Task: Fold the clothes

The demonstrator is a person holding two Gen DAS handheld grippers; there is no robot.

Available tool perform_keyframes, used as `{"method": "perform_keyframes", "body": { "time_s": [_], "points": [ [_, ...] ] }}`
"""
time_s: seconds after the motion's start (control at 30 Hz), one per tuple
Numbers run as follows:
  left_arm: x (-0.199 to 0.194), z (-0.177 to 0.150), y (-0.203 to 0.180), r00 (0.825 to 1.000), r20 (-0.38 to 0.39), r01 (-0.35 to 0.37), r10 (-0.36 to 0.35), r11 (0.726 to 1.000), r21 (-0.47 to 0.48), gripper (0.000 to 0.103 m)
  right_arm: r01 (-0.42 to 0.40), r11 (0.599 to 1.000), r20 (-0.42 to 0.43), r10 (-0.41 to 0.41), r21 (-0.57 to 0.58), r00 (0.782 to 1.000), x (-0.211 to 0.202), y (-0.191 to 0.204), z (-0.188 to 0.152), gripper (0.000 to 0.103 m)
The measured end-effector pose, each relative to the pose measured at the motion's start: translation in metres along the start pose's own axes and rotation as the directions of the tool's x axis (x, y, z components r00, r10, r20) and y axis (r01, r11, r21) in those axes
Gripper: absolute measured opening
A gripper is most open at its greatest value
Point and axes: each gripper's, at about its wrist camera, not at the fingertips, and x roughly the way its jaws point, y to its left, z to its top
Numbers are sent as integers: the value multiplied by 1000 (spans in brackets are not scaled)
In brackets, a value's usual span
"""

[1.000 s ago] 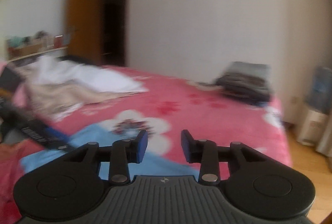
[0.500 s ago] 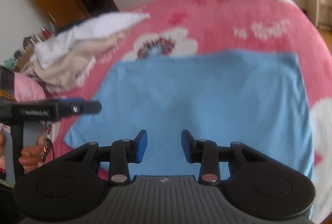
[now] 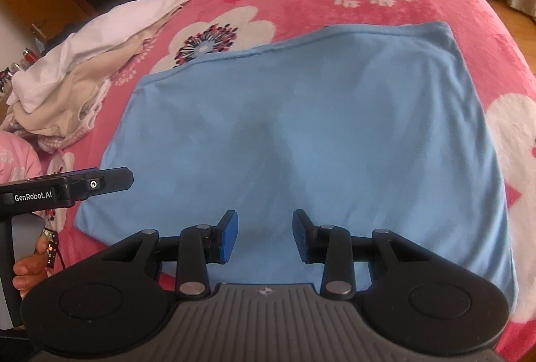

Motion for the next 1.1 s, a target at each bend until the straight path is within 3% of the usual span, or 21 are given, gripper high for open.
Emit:
{"method": "perform_keyframes", "body": {
  "time_s": [0.3, 0.73, 0.97, 1.1],
  "points": [
    [7, -1, 1, 997, -45, -63, 63, 998, 11, 103, 20, 1000, -13, -20, 12, 1000, 1, -1, 0, 39],
    [3, -3, -12, 992, 16, -129, 128, 987, 101, 103, 32, 999, -22, -32, 16, 999, 3, -1, -2, 39],
    [-1, -1, -5, 991, 52, -128, 127, 991, 28, 103, 37, 999, -23, -37, 15, 999, 3, 0, -3, 39],
    [-3, 0, -7, 986, 78, -150, 146, 988, 40, 103, 39, 999, -22, -38, 15, 999, 4, 0, -3, 40]
  ]
}}
